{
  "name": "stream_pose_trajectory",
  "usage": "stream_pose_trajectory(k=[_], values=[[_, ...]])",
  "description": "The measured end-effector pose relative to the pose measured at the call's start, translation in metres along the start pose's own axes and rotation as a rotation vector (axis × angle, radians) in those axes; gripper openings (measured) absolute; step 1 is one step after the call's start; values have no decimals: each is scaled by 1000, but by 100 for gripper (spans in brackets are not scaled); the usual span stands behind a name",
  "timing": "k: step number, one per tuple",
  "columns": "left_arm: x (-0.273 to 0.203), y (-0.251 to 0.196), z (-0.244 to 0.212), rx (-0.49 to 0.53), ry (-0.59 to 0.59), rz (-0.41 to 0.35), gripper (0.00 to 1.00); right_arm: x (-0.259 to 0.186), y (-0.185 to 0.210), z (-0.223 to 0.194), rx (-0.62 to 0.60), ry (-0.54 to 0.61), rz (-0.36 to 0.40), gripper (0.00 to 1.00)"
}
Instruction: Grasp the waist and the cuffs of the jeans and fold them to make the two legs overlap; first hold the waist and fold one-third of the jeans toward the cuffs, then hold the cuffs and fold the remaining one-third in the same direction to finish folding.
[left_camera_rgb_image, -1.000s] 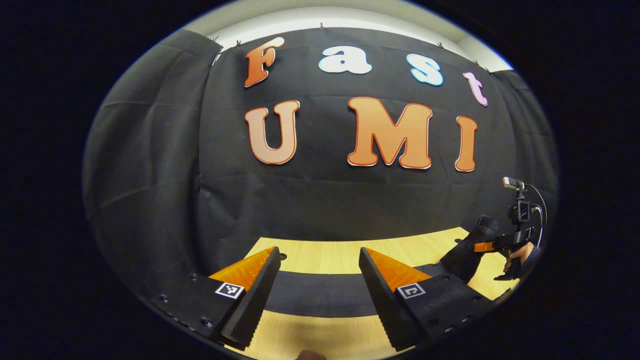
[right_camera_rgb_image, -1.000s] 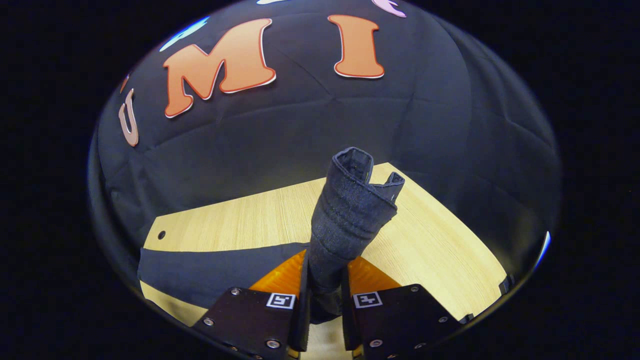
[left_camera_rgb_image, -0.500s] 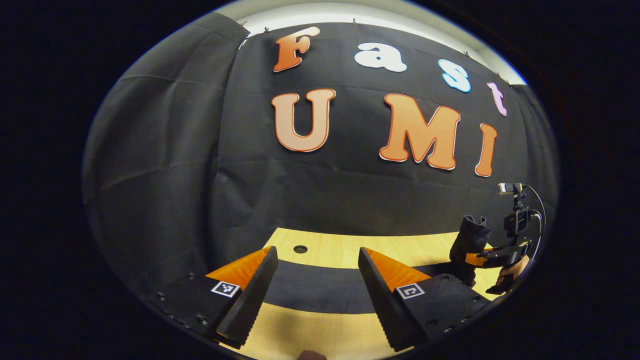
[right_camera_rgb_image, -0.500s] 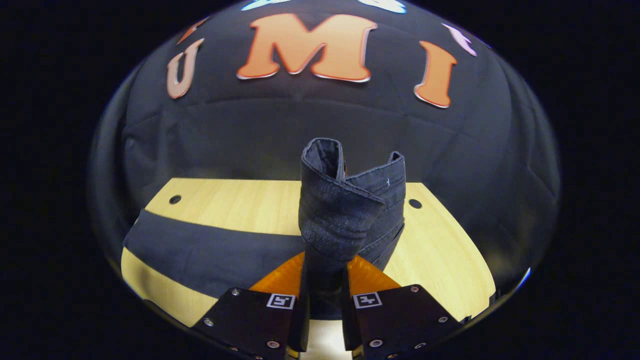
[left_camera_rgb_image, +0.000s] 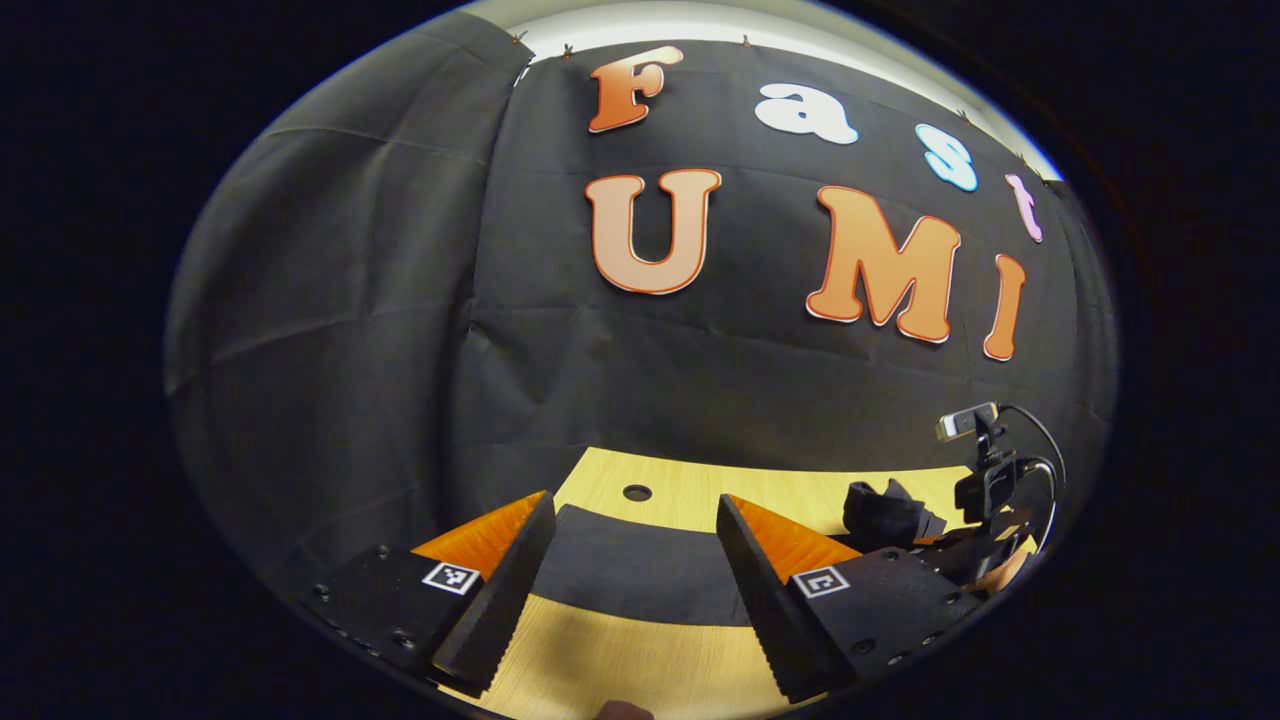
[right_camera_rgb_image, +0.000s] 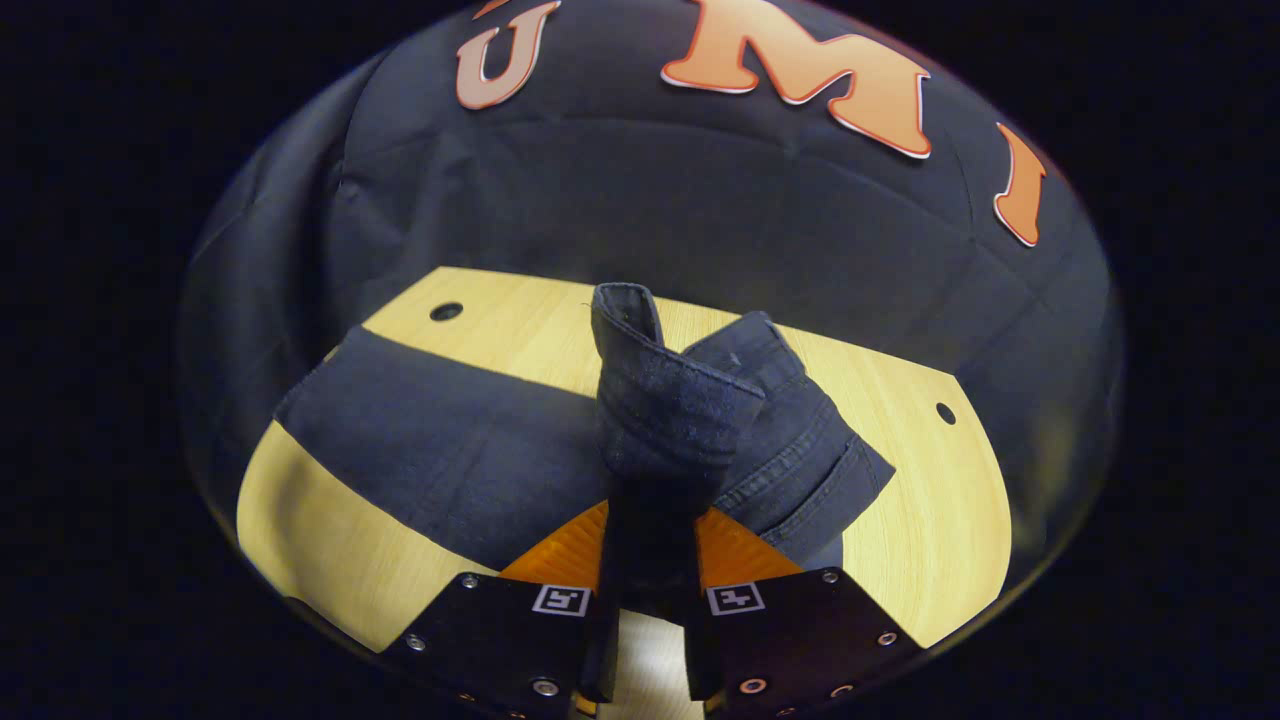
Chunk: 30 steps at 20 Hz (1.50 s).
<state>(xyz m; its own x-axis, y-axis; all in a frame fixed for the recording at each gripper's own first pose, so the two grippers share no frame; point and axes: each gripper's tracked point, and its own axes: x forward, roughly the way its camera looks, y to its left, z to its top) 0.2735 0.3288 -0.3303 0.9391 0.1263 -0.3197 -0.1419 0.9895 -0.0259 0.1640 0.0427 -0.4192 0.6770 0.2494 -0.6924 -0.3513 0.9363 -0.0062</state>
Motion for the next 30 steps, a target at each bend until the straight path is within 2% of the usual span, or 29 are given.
stream_pose_trajectory(k=[1, 3, 4, 5, 6, 7, 8, 9, 10, 11, 12, 14, 15, 16, 17, 18, 20, 22, 27, 30], values=[[3, 9, -4, 2, 5, 17, 97, 1, 1, -7, -23, 40, 17, 28], [11, 25, -14, -11, 37, 42, 97, 0, -8, -1, -20, -8, -32, 29], [15, 35, -20, -16, 57, 58, 97, 4, -2, -4, -25, 1, -30, 22], [21, 44, -26, -24, 74, 71, 98, 7, 1, -8, -34, 17, -25, 28], [26, 52, -31, -32, 95, 81, 98, 10, 2, -11, -50, 39, -27, 28], [31, 60, -37, -39, 115, 89, 98, 10, 6, -10, -59, 47, -18, 28], [35, 68, -44, -45, 137, 100, 97, 12, 17, -13, -47, 55, 15, 32], [39, 75, -51, -54, 157, 106, 98, 12, 29, -17, -22, 68, 51, 31], [42, 80, -57, -60, 178, 105, 98, 11, 39, -20, -14, 82, 69, 45], [47, 87, -63, -59, 194, 112, 98, 12, 42, -21, -26, 88, 65, 45], [51, 92, -69, -61, 214, 111, 98, 11, 44, -23, -45, 89, 58, 55], [64, 104, -83, -77, 268, 110, 98, 6, 56, -21, -37, 74, 97, 53], [73, 107, -94, -90, 308, 105, 98, 0, 65, -15, -13, 59, 132, 67], [80, 109, -105, -107, 355, 106, 98, -8, 66, -6, 6, 38, 147, 67], [83, 109, -114, -131, 399, 100, 98, -15, 66, 2, 12, 20, 148, 71], [86, 110, -126, -157, 451, 95, 98, -22, 64, 8, 19, 4, 146, 79], [91, 115, -154, -217, 566, 81, 98, -36, 57, 19, 44, -27, 150, 85], [99, 121, -174, -286, 679, 105, 99, -50, 42, 30, 77, -59, 133, 89], [107, 138, -203, -473, 862, 197, 99, -89, -10, 45, 159, -130, 58, 95], [113, 138, -212, -544, 934, 225, 99, -107, -38, 39, 195, -143, 8, 96]])
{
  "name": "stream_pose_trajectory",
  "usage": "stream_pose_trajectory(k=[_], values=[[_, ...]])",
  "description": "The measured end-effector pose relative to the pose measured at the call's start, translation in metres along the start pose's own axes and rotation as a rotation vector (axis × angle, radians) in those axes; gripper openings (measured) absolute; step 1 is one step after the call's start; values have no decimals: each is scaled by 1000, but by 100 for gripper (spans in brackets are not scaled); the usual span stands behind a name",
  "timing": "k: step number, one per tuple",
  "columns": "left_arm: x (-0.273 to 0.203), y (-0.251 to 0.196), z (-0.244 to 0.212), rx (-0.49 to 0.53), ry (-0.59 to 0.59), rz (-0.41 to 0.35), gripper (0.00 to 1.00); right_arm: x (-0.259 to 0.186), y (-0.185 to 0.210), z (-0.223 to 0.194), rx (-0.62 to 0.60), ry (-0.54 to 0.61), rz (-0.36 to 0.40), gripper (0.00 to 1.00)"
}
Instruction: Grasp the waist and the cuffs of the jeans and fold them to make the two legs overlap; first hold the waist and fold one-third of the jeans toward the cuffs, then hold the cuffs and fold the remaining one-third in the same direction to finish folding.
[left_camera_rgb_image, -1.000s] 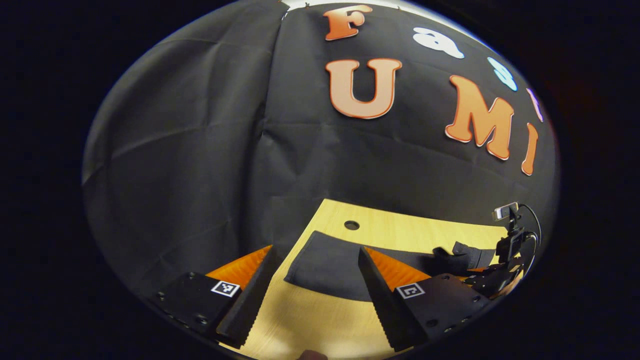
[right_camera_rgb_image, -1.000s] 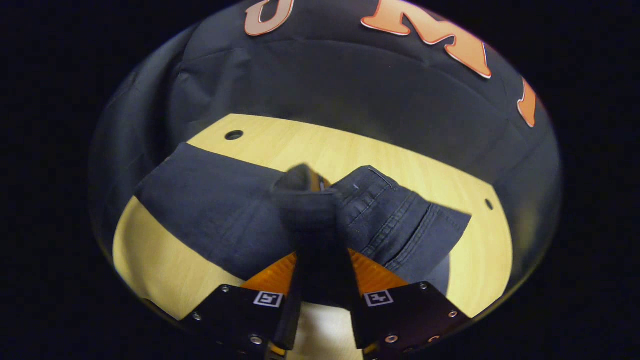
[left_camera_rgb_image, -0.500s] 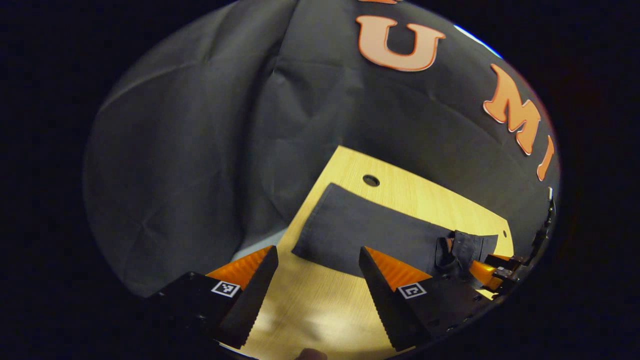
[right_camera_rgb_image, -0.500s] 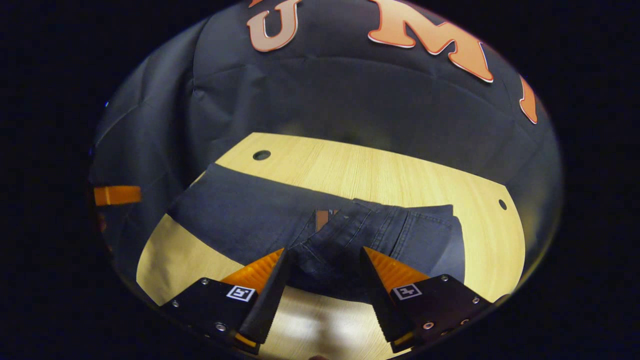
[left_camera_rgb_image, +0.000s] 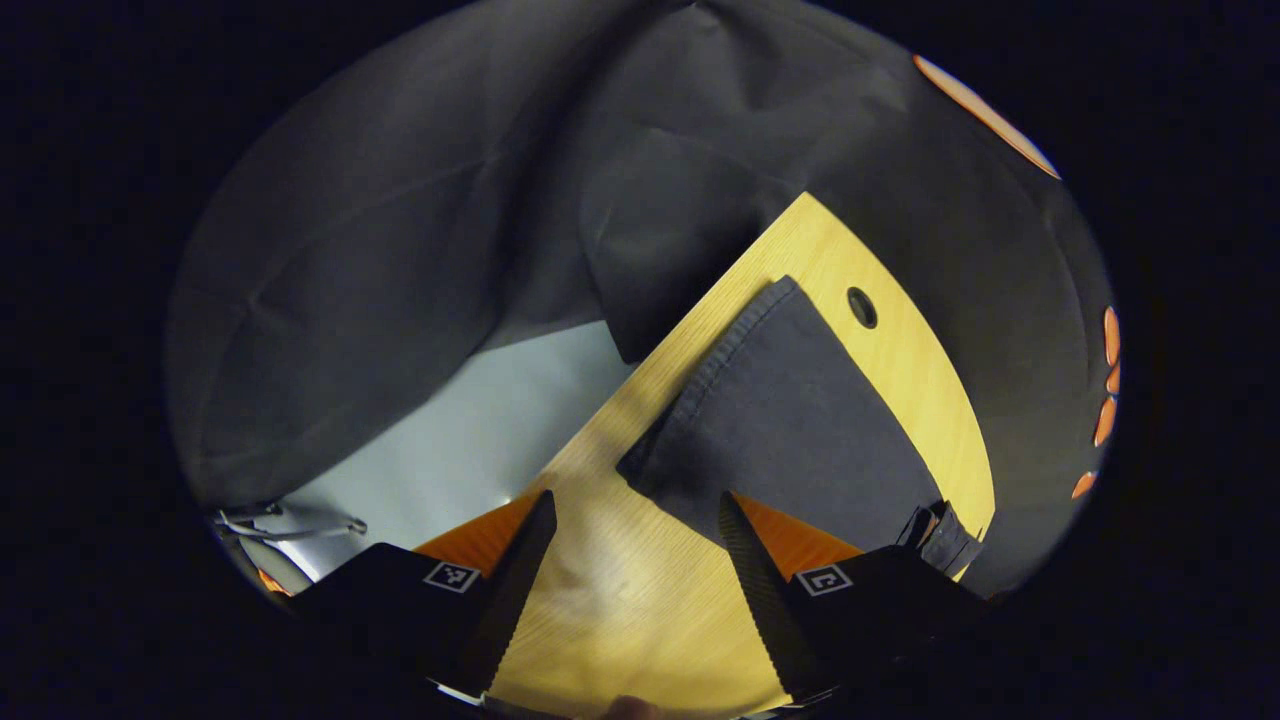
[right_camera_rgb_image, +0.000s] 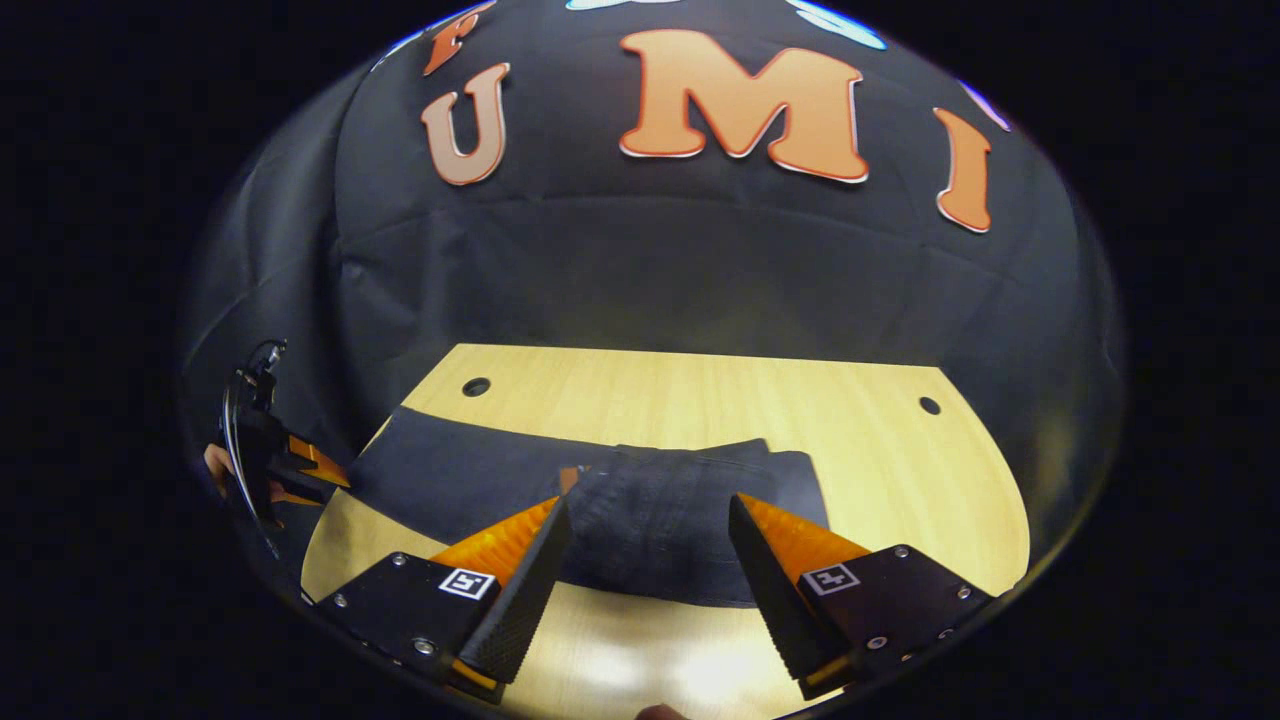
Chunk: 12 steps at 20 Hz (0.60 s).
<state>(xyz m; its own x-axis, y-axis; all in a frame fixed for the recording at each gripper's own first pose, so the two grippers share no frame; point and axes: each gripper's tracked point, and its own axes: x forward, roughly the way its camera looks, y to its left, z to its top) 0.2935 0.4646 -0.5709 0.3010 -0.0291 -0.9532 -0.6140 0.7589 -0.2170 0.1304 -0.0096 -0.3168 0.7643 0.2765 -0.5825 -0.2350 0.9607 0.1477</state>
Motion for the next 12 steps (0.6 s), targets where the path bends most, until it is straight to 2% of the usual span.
stream_pose_trajectory(k=[5, 10, 12], values=[[10, -9, 0, 15, 30, 63, 99, -21, -36, -2, 41, -19, -57, 96], [22, -15, 2, 68, 44, 259, 98, -39, -50, -2, 59, -36, -70, 97], [26, -23, 4, 84, 22, 268, 99, -45, -48, 3, 63, -51, -56, 97]])
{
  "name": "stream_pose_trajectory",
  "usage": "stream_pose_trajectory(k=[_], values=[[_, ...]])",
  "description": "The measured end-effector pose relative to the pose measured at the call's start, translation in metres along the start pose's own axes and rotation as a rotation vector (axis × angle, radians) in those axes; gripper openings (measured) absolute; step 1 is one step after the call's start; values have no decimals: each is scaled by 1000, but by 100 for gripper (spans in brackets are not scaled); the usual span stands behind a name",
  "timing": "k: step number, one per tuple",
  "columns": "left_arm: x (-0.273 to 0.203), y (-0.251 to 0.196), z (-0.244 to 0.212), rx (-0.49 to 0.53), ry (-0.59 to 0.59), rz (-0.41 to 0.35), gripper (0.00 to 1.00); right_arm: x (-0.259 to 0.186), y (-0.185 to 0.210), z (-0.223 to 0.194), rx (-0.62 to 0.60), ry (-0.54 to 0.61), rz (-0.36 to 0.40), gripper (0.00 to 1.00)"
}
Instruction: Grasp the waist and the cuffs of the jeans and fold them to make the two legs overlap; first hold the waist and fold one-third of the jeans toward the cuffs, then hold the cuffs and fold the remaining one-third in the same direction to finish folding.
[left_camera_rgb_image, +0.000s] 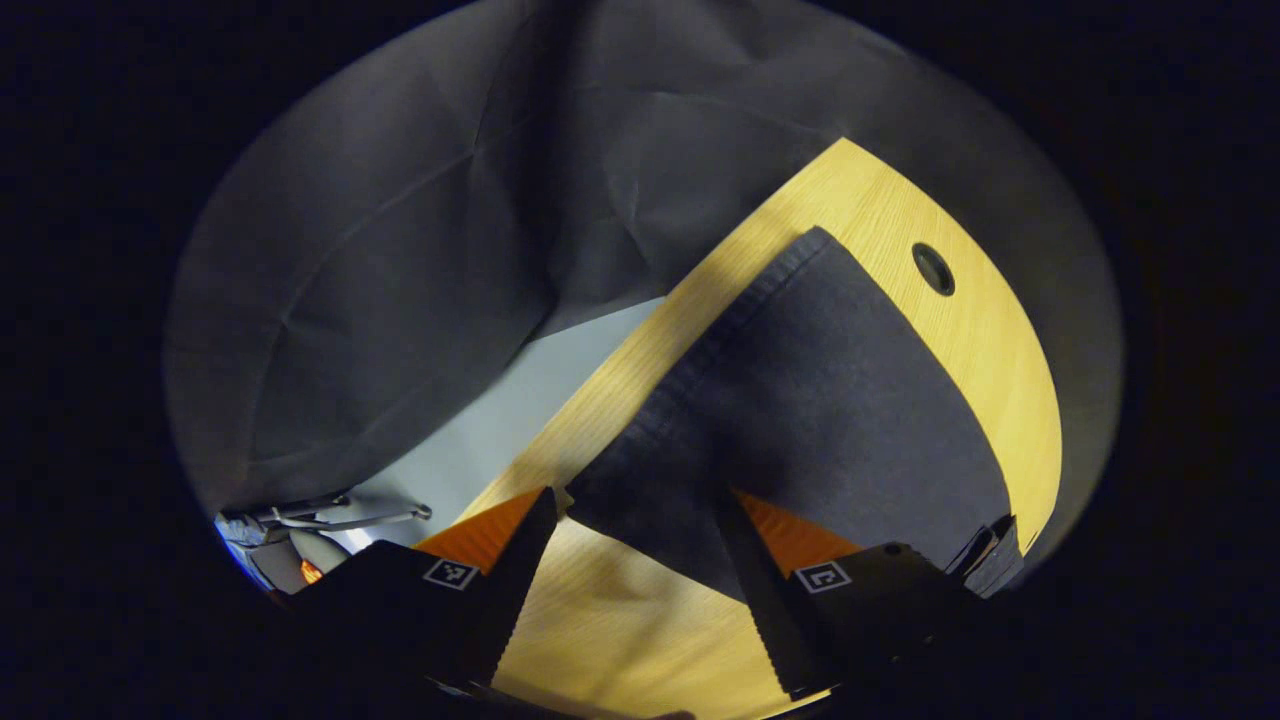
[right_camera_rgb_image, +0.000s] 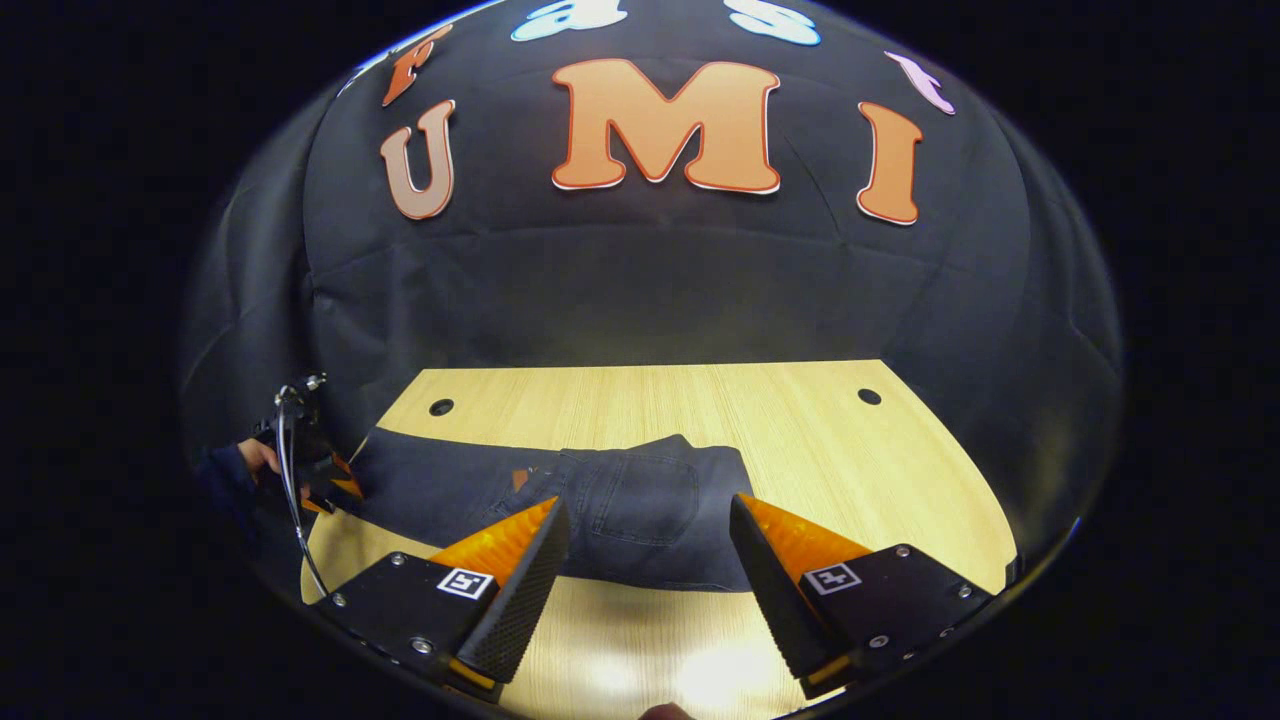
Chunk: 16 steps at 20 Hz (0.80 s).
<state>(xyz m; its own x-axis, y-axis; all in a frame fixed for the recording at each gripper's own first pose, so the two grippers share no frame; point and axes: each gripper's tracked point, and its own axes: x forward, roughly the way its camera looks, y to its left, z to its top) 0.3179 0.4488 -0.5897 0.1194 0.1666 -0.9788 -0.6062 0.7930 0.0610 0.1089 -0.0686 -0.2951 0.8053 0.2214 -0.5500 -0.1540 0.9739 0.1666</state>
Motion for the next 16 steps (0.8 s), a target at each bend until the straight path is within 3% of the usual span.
stream_pose_trajectory(k=[1, 3, 6, 8, 12, 16], values=[[-2, -2, 0, -13, -12, -1, 85, -4, -1, 5, -4, -17, 4, 97], [1, -13, 5, -3, -44, -31, 78, -11, -2, 15, -14, -48, 16, 97], [1, -27, 9, 54, -107, -99, 29, -15, -6, 17, -11, -56, 29, 97], [2, -28, 4, 51, -129, -133, 15, -17, -15, 15, -6, -52, 31, 97], [-12, -39, 14, 1, -207, -249, 8, -22, -43, 15, -1, -49, 16, 97], [-52, -51, 18, 35, -299, -329, 8, -21, -59, 22, 10, -55, 19, 97]])
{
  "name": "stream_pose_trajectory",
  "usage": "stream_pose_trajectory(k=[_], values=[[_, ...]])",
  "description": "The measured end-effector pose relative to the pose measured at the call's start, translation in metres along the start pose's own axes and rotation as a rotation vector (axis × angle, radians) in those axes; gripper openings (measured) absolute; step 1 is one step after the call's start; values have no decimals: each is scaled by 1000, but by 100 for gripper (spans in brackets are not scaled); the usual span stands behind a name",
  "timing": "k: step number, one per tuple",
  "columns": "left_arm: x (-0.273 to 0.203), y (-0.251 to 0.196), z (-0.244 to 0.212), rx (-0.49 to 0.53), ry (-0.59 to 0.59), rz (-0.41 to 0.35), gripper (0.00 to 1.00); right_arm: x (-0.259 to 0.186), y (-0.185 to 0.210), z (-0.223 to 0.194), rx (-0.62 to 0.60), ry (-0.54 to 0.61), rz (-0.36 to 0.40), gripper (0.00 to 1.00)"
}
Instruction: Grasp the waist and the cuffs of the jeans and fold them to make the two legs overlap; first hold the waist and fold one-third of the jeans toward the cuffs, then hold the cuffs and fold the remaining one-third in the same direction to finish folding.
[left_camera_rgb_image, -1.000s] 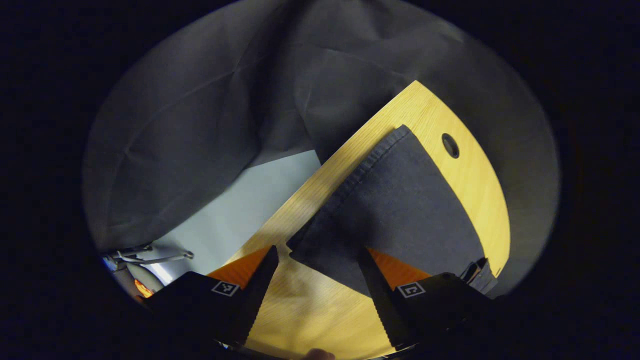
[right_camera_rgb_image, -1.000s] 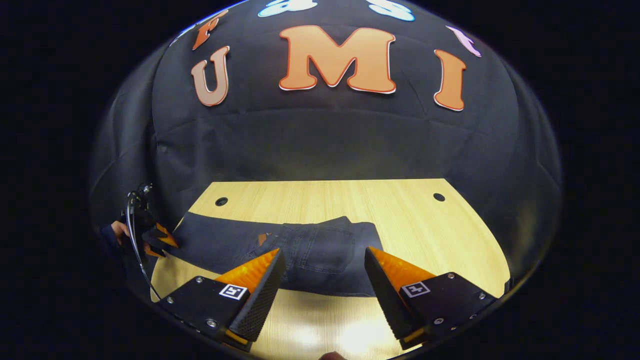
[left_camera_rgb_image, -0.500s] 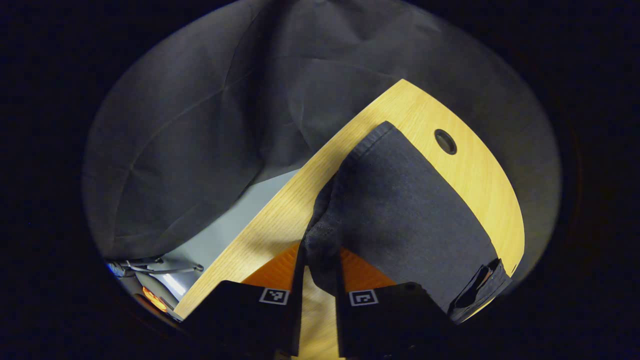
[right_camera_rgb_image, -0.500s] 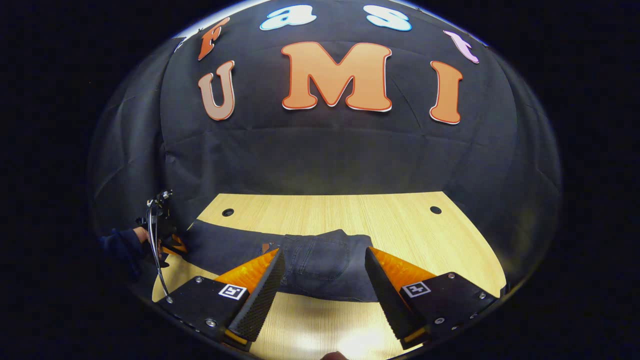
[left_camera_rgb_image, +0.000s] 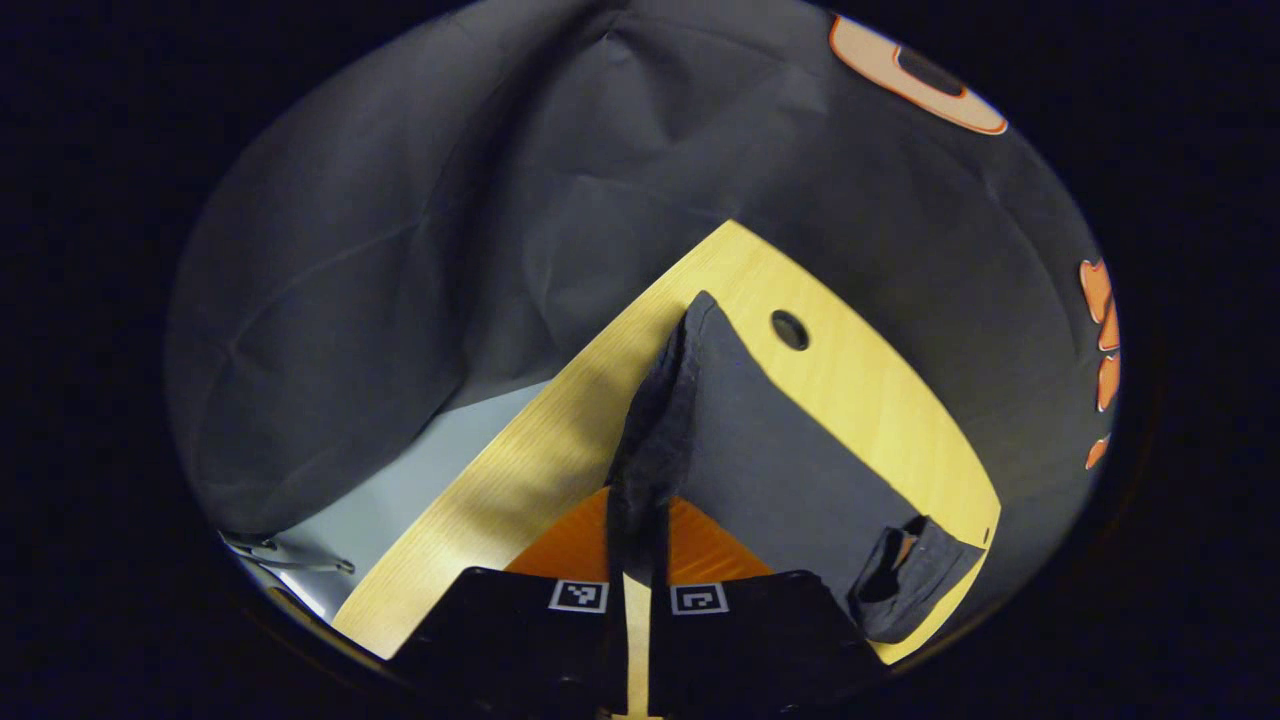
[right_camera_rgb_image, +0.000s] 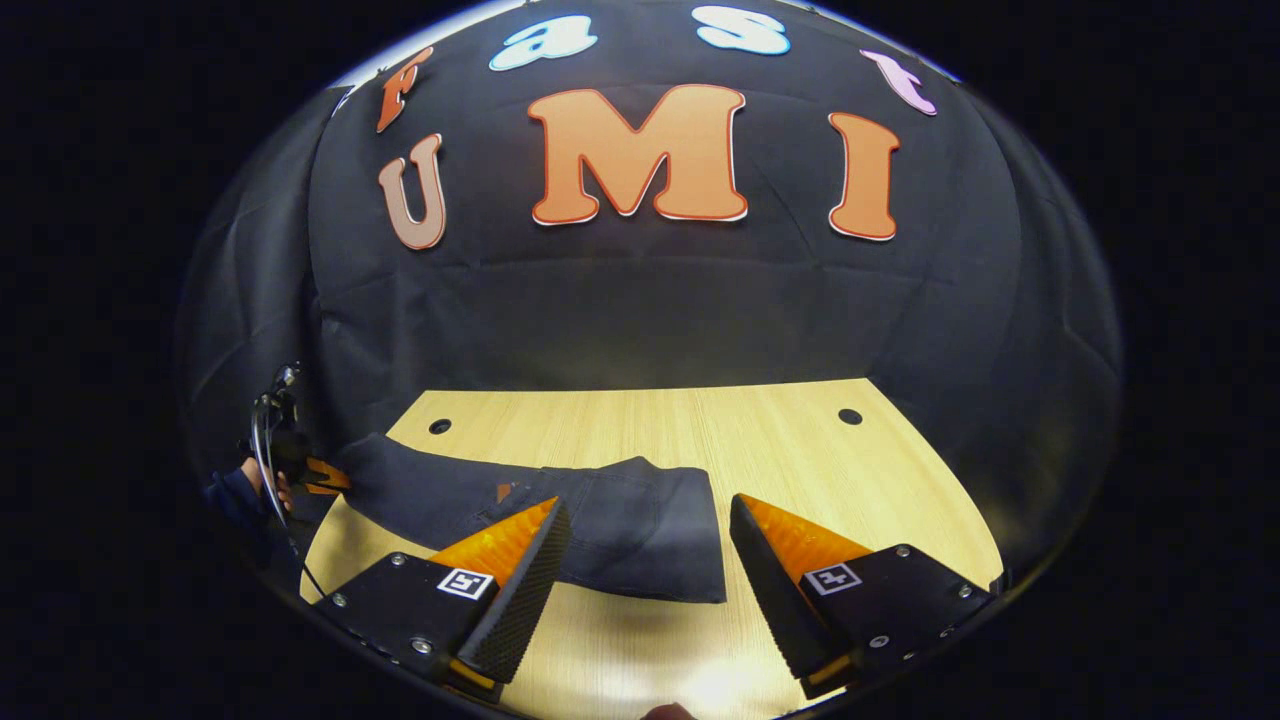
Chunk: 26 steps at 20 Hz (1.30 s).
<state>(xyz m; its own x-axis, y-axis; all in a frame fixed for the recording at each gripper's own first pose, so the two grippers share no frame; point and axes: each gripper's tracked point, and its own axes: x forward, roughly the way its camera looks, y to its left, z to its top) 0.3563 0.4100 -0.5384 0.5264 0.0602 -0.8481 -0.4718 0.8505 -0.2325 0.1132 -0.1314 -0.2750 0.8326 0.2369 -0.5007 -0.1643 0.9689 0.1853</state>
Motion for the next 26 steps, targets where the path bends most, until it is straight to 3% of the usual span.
stream_pose_trajectory(k=[9, 12, 16, 26], values=[[-130, -65, 62, 238, -275, -180, 8, 14, -17, 18, -9, -23, 48, 97], [-175, -84, 66, 243, -289, -266, 8, 18, -26, 24, 3, -37, 64, 97], [-199, -154, 40, 304, -298, -328, 8, 26, -44, 28, 22, -45, 73, 97], [-196, -278, -34, 461, -270, -351, 8, 46, -98, 22, 63, -25, 86, 97]])
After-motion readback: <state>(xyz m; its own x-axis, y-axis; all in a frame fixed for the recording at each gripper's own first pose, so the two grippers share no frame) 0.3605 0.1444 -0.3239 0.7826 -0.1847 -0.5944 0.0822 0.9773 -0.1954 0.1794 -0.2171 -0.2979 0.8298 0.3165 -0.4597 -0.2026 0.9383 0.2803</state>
